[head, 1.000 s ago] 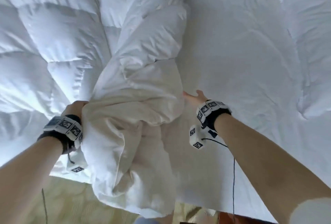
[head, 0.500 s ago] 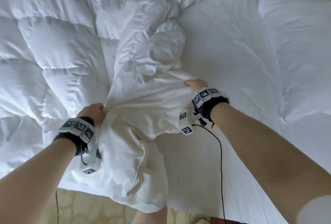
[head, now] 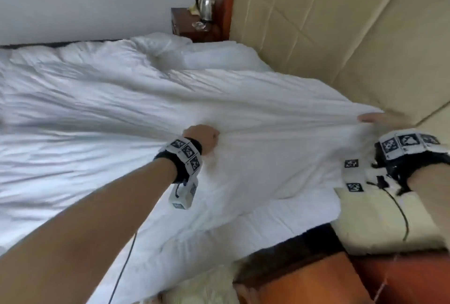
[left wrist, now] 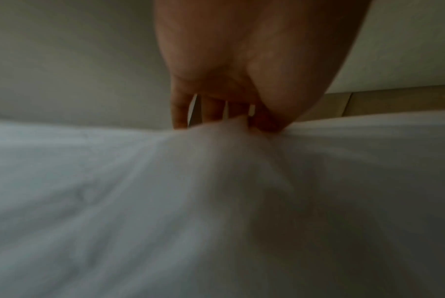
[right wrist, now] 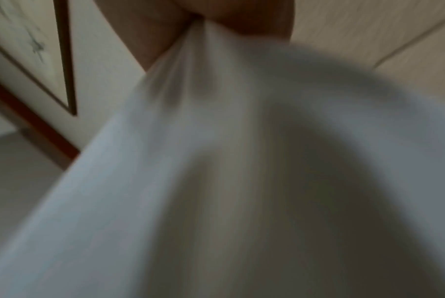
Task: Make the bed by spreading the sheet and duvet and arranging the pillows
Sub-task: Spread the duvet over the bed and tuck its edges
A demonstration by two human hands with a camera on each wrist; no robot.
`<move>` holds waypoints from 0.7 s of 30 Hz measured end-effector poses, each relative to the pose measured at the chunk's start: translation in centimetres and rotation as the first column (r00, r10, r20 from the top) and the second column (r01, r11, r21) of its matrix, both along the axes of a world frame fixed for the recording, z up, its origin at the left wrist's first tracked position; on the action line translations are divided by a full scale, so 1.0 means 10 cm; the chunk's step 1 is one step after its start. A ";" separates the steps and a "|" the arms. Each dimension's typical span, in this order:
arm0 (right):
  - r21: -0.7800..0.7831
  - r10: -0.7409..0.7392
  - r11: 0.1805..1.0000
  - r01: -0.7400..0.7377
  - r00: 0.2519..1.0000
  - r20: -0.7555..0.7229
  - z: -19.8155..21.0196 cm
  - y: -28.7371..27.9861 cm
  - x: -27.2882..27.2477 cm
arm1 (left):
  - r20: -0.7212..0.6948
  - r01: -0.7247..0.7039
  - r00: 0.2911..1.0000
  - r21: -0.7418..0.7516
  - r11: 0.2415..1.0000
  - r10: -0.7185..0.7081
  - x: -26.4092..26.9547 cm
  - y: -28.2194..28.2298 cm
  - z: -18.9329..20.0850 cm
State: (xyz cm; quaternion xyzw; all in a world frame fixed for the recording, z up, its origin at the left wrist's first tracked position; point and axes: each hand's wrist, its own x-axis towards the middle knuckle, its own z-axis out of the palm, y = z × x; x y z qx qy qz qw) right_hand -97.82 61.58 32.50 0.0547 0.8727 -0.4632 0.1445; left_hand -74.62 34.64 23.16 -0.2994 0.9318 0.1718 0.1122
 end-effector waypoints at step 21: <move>0.213 0.253 0.919 -0.331 0.911 0.325 -1.84 0.38 0.26 | 0.250 -0.138 0.964 0.175 0.975 0.092 0.56 0.33 -0.96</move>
